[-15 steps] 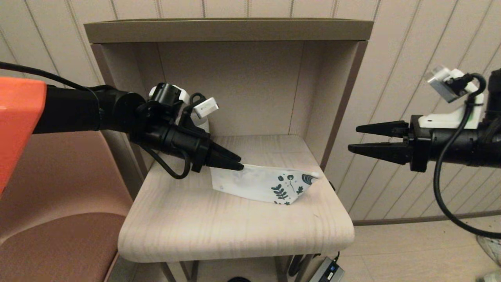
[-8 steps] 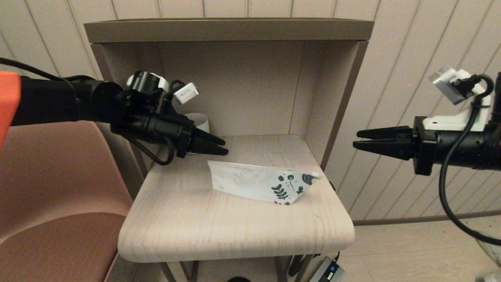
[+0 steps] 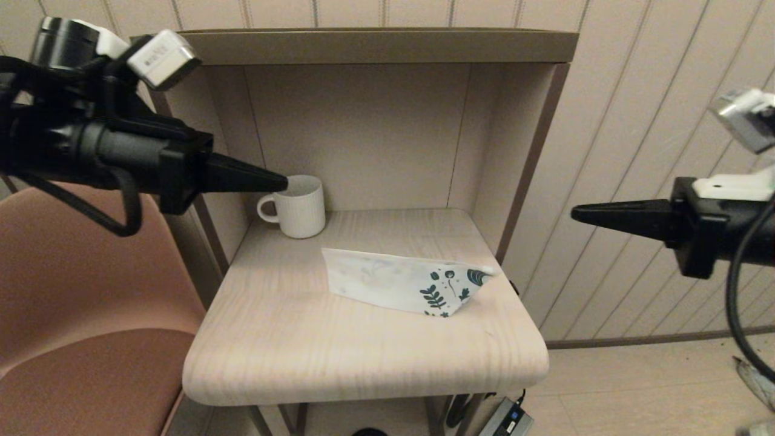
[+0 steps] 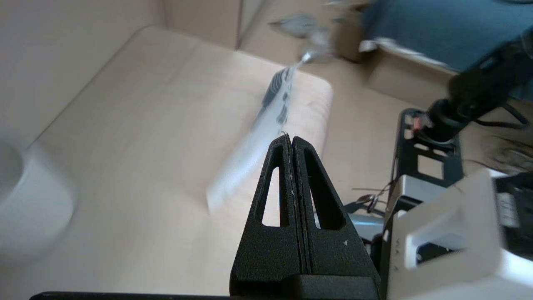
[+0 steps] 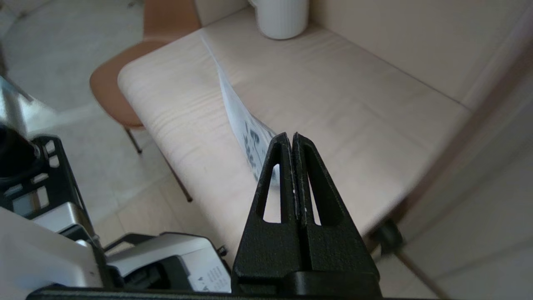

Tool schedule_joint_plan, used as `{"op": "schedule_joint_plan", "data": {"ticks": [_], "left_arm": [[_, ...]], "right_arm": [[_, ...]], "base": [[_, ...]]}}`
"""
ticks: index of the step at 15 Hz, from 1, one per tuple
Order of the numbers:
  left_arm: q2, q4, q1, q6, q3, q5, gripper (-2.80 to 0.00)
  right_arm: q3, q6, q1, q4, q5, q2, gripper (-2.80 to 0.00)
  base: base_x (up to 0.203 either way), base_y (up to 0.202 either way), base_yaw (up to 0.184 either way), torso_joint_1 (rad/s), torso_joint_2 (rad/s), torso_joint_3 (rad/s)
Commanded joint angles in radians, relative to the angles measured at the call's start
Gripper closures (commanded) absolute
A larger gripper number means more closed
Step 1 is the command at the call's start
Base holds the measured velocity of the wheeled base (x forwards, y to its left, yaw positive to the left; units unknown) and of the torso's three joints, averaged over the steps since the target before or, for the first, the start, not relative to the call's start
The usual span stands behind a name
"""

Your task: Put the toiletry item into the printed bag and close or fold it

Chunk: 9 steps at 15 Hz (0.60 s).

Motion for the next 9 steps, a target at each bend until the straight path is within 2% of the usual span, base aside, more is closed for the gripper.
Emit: {"op": "schedule_joint_plan", "data": {"ticks": [1, 3, 5, 7, 9], "left_arm": [[-0.226, 0.007, 0.036, -0.008, 0.096, 0.026, 0.0], [-0.46, 0.007, 0.097, -0.08, 0.212, 0.148, 0.0], [-0.711, 0.002, 0.148, -0.189, 0.333, 0.357, 0.0], [-0.946, -0.019, 0.178, -0.264, 0.483, 0.586, 0.0], [-1.129, -0.04, 0.198, -0.313, 0.675, 0.743, 0.0]], "right_arm": [[0.015, 0.008, -0.009, 0.052, -0.002, -0.126, 0.0], [0.04, 0.029, -0.061, 0.181, -0.05, -0.288, 0.0], [0.093, 0.044, -0.159, 0.282, -0.143, -0.473, 0.0], [0.214, 0.057, -0.255, 0.329, -0.239, -0.651, 0.0], [0.384, 0.064, -0.291, 0.356, -0.292, -0.79, 0.0]], "base": [[0.0, 0.0, 0.0, 0.0, 0.0, 0.0], [0.0, 0.0, 0.0, 0.0, 0.0, 0.0], [0.0, 0.0, 0.0, 0.0, 0.0, 0.0], [0.0, 0.0, 0.0, 0.0, 0.0, 0.0], [0.0, 0.0, 0.0, 0.0, 0.0, 0.0]]}}
